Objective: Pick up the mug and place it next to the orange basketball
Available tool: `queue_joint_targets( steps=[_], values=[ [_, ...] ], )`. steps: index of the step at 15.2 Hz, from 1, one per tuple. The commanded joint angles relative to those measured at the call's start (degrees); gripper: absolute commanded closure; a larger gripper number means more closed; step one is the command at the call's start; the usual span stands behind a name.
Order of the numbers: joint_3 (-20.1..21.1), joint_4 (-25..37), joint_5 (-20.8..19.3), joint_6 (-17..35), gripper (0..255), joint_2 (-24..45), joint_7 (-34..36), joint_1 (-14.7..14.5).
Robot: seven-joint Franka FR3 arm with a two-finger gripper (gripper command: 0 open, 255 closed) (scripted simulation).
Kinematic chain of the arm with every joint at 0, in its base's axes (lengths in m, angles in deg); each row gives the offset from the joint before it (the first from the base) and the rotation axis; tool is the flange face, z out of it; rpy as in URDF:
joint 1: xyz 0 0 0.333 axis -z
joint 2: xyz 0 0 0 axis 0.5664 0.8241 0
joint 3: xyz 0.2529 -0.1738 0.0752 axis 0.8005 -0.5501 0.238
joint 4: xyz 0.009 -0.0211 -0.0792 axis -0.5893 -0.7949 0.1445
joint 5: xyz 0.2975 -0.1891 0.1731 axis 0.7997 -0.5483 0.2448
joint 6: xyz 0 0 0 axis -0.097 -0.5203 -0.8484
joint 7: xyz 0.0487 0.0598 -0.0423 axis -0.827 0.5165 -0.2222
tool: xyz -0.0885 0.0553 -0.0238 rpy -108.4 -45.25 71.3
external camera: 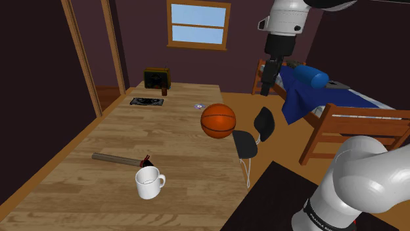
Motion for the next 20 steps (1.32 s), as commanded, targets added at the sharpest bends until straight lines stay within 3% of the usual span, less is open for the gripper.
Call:
queue_joint_targets(
  steps=[1, 11, 20],
  values=[
    [0.00, 0.00, 0.00, 0.00, 0, 0.00, 0.00, 0.00],
    [7.35, -5.65, 4.23, 16.48, 0, 10.98, 7.34, -2.02],
    [13.92, -4.22, 4.78, 30.58, 0, 26.58, 14.31, -2.95]
  ],
)
